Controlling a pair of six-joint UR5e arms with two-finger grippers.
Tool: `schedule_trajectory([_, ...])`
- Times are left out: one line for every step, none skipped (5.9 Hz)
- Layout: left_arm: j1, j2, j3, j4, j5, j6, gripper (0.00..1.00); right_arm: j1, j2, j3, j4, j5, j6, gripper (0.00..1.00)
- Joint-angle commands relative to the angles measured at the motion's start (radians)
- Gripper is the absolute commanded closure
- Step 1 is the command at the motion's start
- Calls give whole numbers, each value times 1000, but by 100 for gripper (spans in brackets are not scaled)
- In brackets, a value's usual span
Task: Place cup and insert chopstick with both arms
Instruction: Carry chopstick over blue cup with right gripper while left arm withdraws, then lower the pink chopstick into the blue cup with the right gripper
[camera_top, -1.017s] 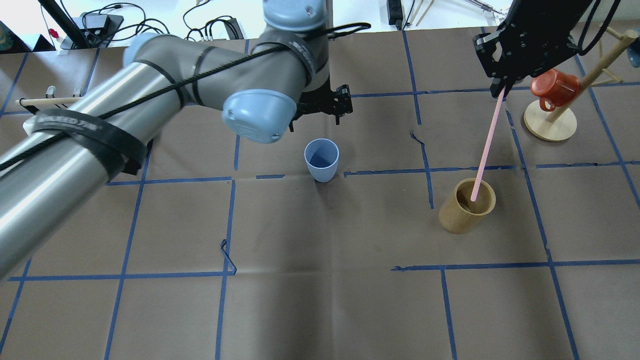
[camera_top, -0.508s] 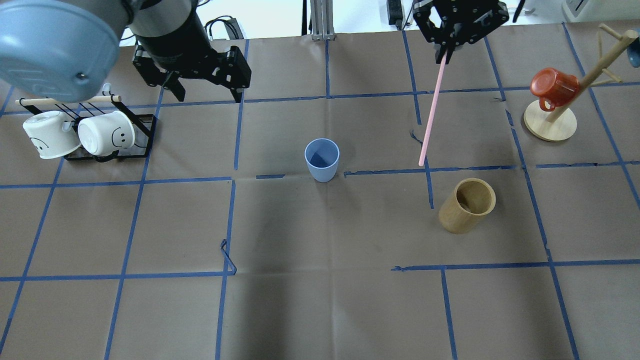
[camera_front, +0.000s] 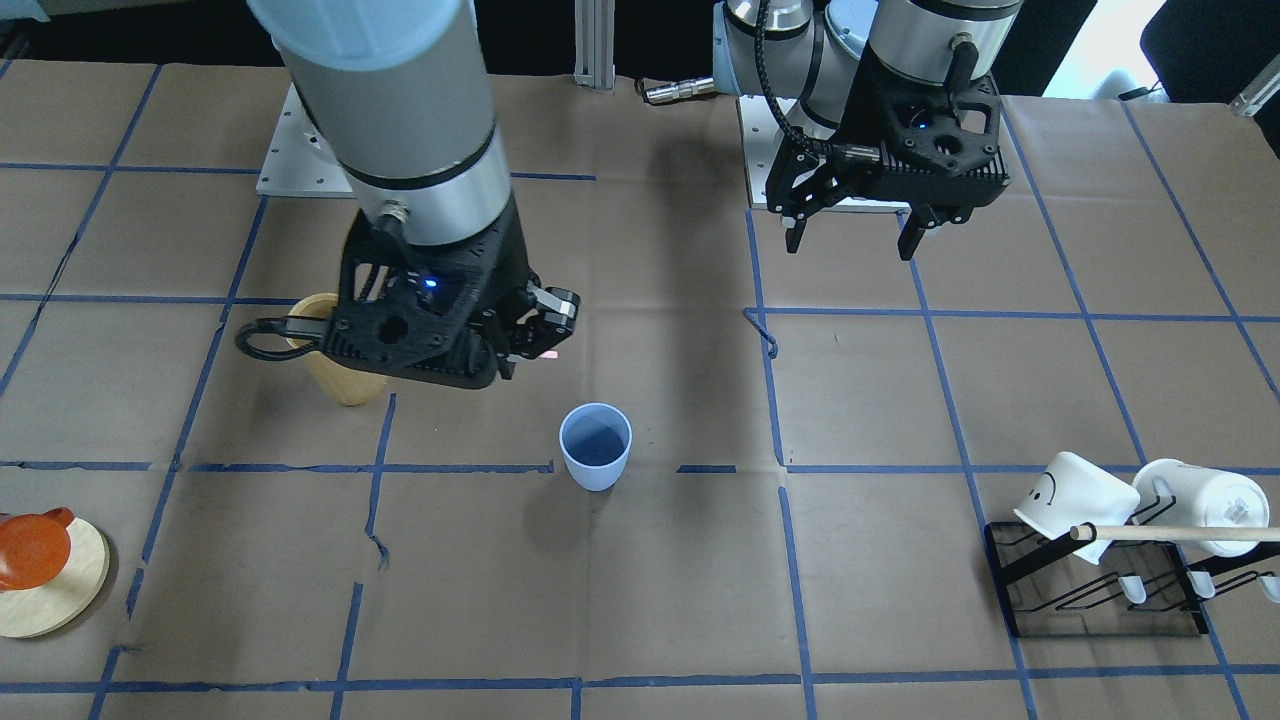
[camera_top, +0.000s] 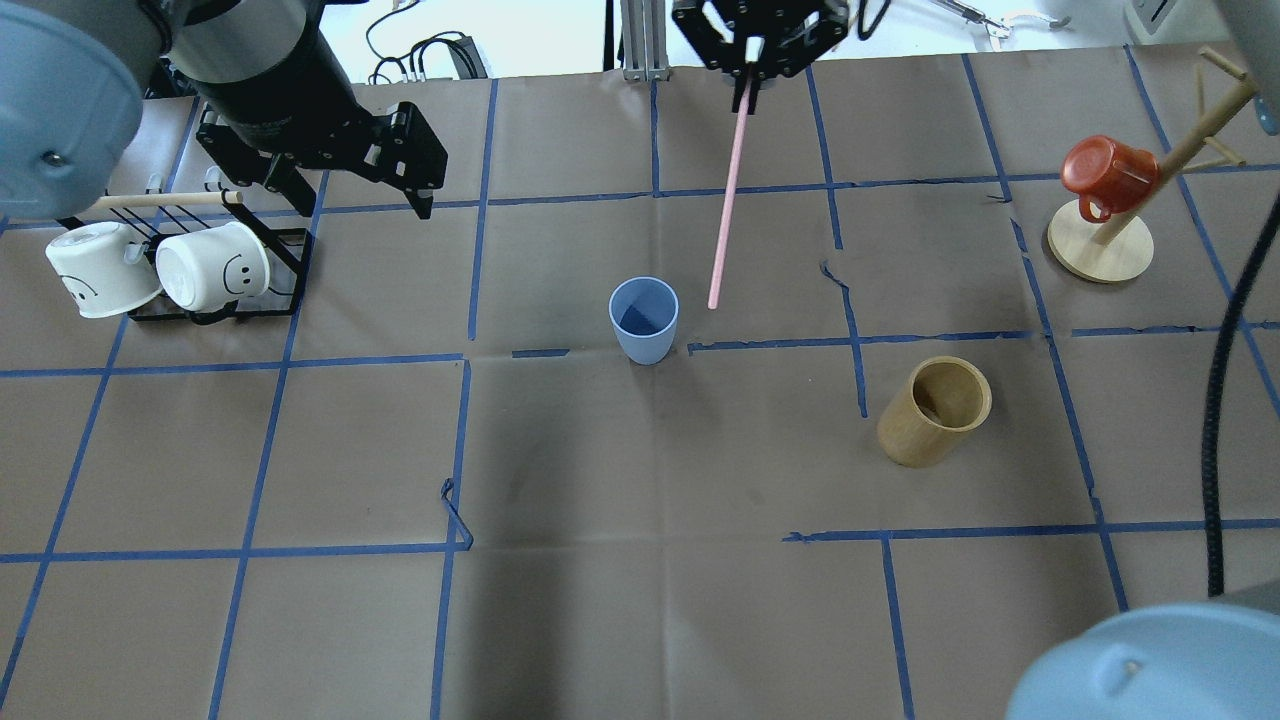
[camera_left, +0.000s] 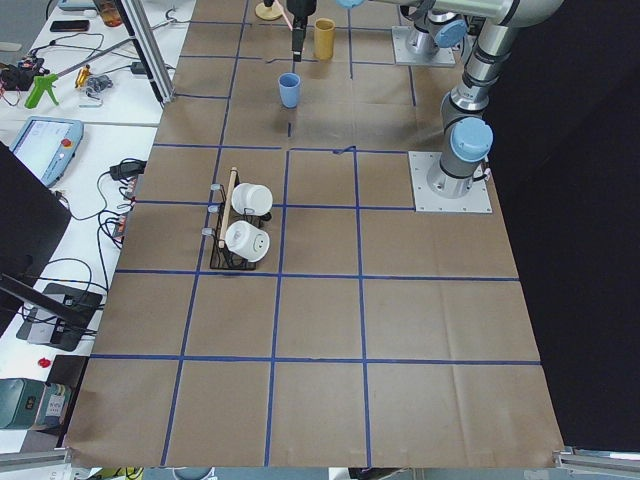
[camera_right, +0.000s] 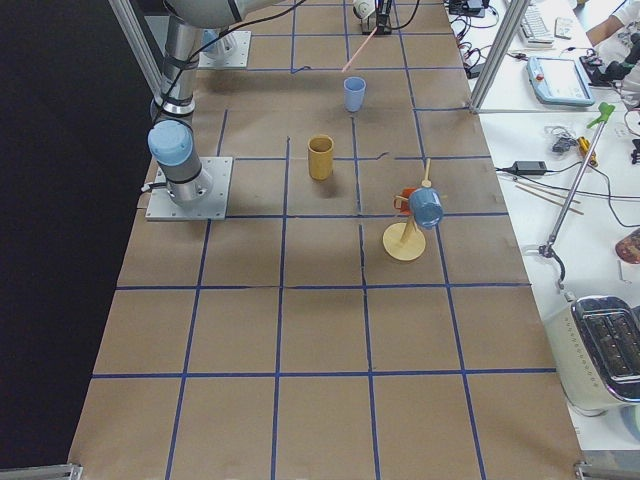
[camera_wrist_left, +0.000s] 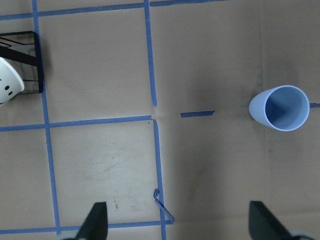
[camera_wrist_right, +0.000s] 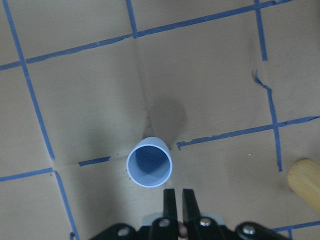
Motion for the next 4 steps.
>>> schedule_trajectory([4,8,-1,-12,1,2,2,64,74,-17,-82,-4,87,94])
schedule_trajectory([4,8,-3,-12,2,2,2,65,83,-11,-104,-15,74,94])
schedule_trajectory([4,8,-3,-12,3,1,2,65,86,5,-112,-64,64,95])
schedule_trajectory([4,8,-3,-12,3,1,2,65,86,27,-113,-73,63,95])
